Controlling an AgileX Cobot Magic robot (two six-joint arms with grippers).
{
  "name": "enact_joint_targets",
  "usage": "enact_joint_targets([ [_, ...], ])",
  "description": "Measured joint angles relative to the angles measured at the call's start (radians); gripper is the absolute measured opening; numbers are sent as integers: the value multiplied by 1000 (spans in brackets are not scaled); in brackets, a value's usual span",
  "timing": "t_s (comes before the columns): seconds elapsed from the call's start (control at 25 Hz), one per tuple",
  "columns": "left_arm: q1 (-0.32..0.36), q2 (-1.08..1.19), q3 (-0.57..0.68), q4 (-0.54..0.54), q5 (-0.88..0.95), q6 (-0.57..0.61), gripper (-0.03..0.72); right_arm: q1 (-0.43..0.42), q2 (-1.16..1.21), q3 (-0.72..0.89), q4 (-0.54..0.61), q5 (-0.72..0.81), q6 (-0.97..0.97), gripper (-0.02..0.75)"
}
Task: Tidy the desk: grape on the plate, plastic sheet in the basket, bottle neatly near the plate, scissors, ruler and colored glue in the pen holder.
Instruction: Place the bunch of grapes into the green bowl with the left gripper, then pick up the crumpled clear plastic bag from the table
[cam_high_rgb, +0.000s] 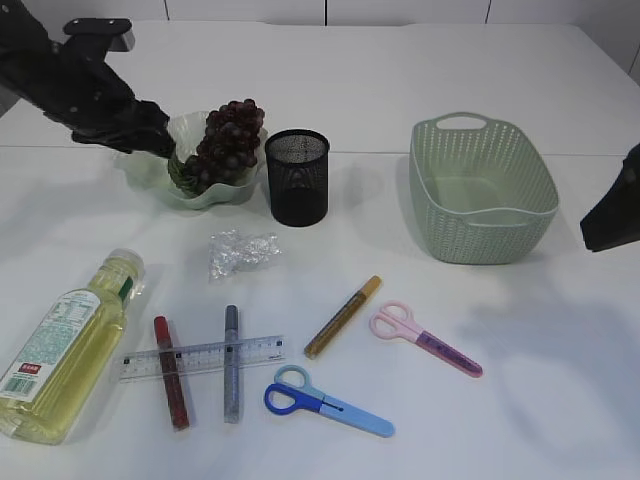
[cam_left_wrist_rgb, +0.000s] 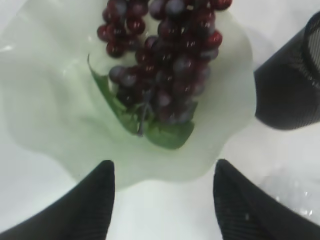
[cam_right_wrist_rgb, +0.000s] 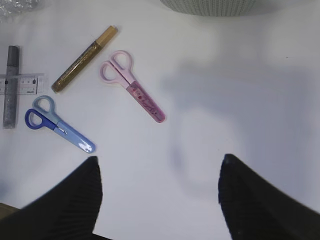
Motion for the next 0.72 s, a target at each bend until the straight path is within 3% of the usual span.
enact_joint_targets([
  [0.08, 0, -27, 0, 116, 66, -91, 448, 0, 0, 0, 2, 2, 0, 565],
  [0.24, 0, -78, 0, 236, 179, -196, 440, 0, 0, 0, 2, 19, 0, 565],
  [0.72, 0, -291, 51, 278, 330, -260, 406, 0, -33, 0, 2, 79, 0, 564],
])
